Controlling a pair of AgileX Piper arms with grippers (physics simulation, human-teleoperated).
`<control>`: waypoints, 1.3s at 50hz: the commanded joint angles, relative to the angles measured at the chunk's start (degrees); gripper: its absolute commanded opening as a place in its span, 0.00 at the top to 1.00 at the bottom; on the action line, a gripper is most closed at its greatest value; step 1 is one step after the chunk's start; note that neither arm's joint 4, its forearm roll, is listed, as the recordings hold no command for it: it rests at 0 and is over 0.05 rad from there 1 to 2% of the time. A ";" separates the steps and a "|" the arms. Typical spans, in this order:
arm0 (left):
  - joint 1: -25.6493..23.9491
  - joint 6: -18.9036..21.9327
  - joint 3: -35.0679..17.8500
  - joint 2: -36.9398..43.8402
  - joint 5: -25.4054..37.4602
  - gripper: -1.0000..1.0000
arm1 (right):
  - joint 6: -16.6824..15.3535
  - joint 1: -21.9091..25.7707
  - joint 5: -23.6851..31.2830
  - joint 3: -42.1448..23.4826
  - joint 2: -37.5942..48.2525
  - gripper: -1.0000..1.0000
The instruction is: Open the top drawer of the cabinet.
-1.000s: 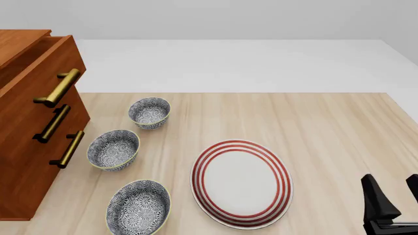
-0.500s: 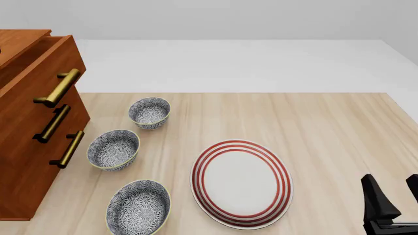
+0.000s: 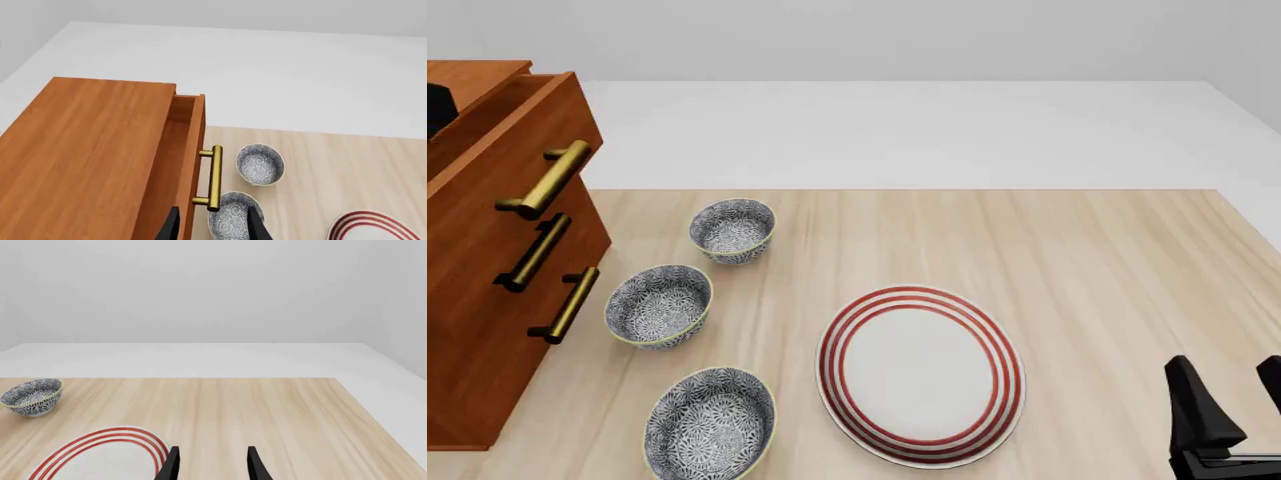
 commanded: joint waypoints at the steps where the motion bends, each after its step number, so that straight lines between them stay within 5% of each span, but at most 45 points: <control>1: 0.83 0.49 1.17 0.75 -1.34 0.00 | 0.00 0.00 0.00 0.00 0.01 0.00; 65: 4.20 3.77 4.05 5.30 -5.63 0.00 | 0.00 0.00 0.00 0.00 -0.01 0.00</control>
